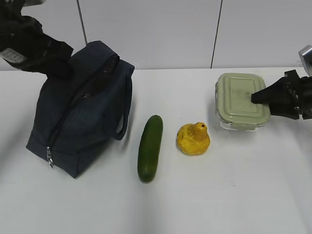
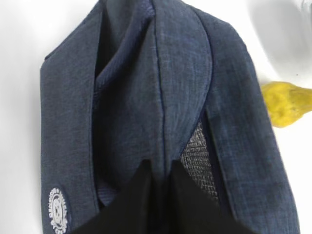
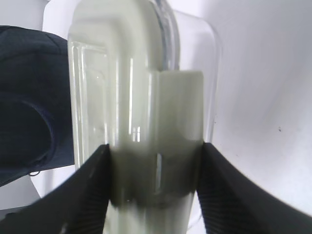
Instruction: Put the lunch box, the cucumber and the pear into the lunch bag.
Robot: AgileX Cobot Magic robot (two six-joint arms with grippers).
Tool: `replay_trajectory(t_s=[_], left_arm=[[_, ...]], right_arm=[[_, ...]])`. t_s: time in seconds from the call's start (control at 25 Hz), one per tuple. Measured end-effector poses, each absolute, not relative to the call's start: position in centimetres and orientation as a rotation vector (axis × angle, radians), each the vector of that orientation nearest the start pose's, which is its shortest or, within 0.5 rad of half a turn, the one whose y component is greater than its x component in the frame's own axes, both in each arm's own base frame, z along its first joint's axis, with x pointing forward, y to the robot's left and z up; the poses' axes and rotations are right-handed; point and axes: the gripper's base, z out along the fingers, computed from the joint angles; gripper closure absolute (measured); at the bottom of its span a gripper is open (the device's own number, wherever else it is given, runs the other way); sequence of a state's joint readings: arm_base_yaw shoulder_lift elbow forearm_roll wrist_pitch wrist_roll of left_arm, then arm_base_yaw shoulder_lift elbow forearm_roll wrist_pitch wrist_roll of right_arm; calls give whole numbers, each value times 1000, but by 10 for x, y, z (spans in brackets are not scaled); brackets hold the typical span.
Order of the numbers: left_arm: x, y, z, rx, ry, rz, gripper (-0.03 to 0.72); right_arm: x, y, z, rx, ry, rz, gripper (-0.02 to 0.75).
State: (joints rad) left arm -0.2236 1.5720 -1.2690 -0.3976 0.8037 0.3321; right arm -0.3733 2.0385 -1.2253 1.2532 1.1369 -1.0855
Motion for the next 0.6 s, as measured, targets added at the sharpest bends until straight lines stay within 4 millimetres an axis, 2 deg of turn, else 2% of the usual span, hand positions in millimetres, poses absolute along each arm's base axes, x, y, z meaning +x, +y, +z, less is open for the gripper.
replay_trajectory(t_s=[0.2,0.6], left_arm=[[327,-100,293,448,2532,-434,675],[328,-105,287,454,2555,-443,675]], right_arm=[[377,-62,176,31,2343,1194,345],[376,-36,195,-77,2330,1201,345]])
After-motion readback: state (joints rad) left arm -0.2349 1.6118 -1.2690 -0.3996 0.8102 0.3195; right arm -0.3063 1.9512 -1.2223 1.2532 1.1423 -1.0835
